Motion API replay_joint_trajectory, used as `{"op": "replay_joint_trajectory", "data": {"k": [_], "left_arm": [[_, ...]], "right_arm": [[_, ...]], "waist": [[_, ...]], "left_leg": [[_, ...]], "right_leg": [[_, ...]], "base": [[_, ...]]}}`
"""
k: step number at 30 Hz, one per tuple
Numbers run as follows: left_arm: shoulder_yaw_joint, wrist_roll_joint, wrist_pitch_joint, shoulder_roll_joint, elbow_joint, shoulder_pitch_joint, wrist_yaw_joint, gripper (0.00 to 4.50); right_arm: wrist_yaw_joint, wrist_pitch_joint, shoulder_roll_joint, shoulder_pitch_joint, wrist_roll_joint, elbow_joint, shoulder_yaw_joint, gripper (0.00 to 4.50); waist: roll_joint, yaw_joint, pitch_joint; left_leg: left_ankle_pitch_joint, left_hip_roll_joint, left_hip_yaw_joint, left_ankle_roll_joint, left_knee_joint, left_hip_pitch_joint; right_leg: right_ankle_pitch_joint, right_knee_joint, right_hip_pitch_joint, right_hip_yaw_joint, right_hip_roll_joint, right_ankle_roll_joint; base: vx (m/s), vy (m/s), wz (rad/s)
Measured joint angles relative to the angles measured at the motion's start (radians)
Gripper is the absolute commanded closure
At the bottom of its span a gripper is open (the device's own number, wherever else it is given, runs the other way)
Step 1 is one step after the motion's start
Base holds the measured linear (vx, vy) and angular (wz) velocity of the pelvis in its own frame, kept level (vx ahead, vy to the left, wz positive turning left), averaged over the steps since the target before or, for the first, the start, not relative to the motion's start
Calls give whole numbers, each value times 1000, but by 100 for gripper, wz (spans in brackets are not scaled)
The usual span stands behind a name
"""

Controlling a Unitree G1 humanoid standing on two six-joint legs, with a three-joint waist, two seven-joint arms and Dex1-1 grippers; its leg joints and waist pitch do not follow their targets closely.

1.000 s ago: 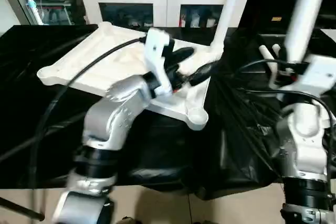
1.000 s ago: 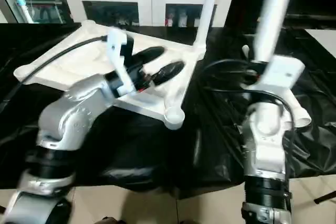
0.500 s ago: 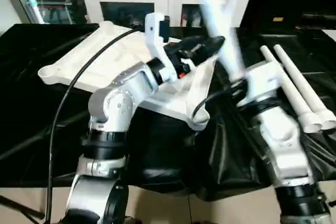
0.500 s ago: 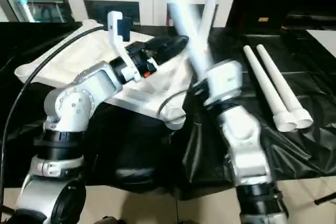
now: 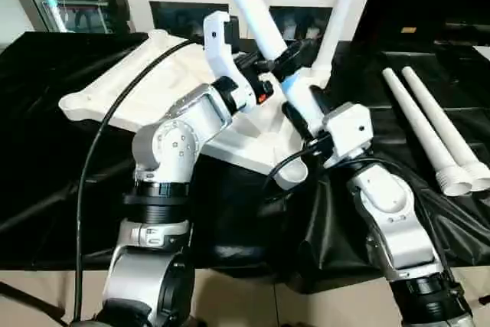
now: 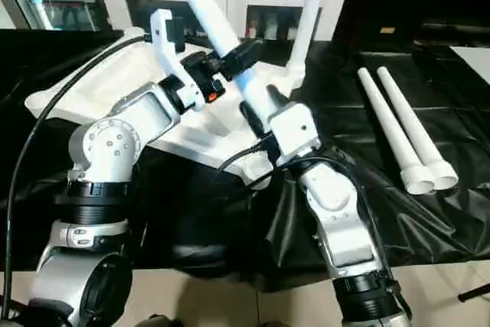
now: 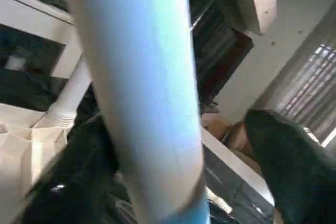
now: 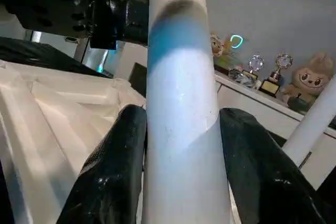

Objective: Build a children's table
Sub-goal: Pick table leg

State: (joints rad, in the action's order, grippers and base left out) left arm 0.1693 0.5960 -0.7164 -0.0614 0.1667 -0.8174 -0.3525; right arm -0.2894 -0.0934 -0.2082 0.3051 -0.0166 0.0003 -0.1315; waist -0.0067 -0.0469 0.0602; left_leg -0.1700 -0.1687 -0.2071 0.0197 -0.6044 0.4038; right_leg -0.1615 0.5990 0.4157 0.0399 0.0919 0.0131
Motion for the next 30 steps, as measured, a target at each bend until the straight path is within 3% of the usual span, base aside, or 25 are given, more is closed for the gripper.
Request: {"op": "replay_joint_trajectory", "data": {"k": [21, 30], "left_arm": [[19, 2, -17, 14, 5, 0, 5, 247], [19, 9, -16, 12, 5, 0, 4, 264]], "right_arm": [[1, 1, 18, 2, -21, 0, -15, 271], [0, 2, 17, 2, -26, 0, -18, 271]], "waist": [[-2, -1, 0], [-2, -3, 0]], "left_leg": [[0, 0, 0, 0, 0, 0], [0, 0, 0, 0, -1, 0]], "right_leg": [[0, 0, 0, 0, 0, 0], [0, 0, 0, 0, 0, 0]], "base": [[0, 0, 0], [0, 0, 0]]}}
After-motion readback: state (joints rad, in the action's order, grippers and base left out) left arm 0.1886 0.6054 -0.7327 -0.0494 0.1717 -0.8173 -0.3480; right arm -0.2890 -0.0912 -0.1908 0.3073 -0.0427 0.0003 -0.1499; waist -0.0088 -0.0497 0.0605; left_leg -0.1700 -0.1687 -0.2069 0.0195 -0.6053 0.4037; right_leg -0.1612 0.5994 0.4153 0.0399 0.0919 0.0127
